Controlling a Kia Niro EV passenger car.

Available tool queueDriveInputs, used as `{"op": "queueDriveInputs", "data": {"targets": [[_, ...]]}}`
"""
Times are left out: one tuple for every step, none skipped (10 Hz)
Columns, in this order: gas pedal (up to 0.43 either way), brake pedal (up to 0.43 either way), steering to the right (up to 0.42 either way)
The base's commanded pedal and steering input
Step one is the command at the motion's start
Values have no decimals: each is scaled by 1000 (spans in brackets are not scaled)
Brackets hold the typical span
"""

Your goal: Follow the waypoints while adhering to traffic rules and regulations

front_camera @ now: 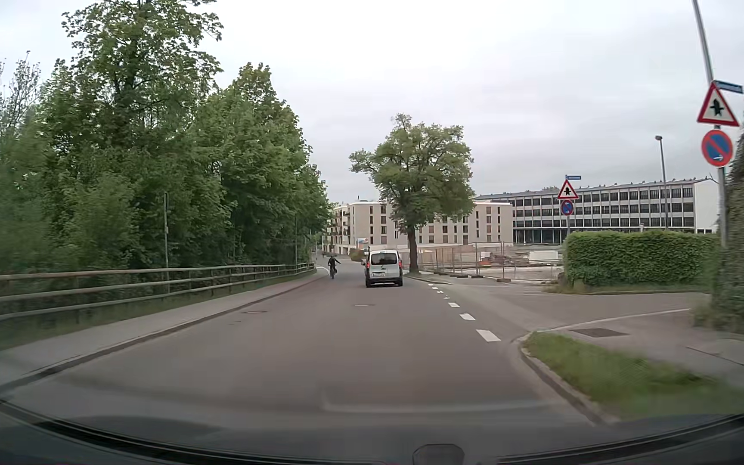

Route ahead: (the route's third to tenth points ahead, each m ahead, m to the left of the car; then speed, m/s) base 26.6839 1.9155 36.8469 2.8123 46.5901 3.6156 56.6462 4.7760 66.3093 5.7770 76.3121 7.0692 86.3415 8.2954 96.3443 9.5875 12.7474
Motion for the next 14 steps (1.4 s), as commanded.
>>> {"op": "queueDriveInputs", "data": {"targets": [[0,0,-10],[0,0,-9],[0,0,-10],[0,0,-9],[0,0,-9],[0,0,-9],[0,0,-10],[0,0,-9],[0,0,-9],[0,0,-10],[0,0,-10],[0,0,-12],[0,6,-16],[0,6,-24]]}}
